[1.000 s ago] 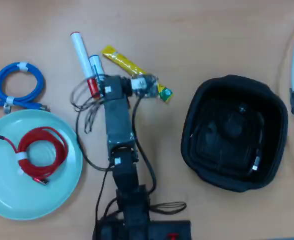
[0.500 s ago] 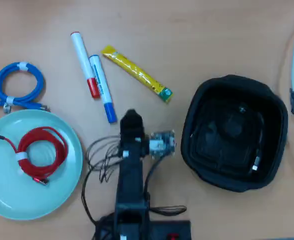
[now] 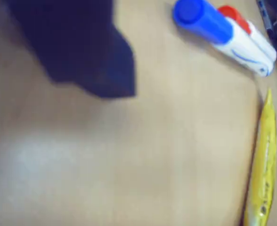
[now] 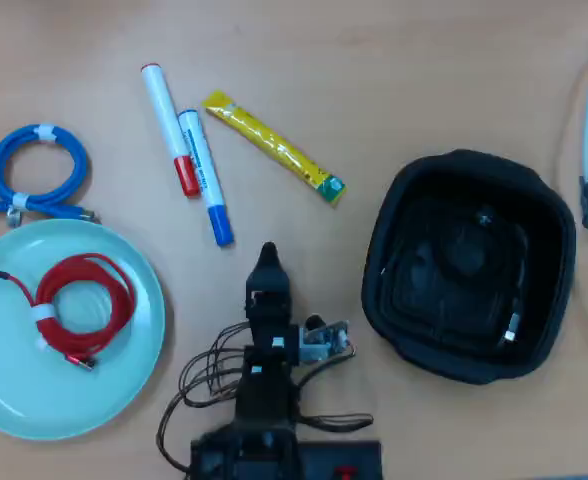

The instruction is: Put a black charging cable in a black bowl and put a red charging cable in a green bowl

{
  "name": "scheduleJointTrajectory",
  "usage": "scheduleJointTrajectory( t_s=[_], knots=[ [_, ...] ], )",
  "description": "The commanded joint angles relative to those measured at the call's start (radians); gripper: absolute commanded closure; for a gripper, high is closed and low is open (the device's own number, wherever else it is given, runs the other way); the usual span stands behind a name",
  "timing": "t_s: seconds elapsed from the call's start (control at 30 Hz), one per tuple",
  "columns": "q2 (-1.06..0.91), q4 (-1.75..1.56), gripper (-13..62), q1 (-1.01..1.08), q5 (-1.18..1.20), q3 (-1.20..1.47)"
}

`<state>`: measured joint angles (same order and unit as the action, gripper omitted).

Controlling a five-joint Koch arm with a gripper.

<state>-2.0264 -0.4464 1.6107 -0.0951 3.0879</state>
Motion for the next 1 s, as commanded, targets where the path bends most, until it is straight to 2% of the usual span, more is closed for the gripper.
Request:
scheduleJointTrajectory(
  t_s=[0.0, 0.97],
  knots=[
    [-0.012, -0.048, 11.5, 0.002, 0.014, 0.023],
    [0.014, -0.044, 12.3, -0.005, 0.011, 0.063]
  ],
)
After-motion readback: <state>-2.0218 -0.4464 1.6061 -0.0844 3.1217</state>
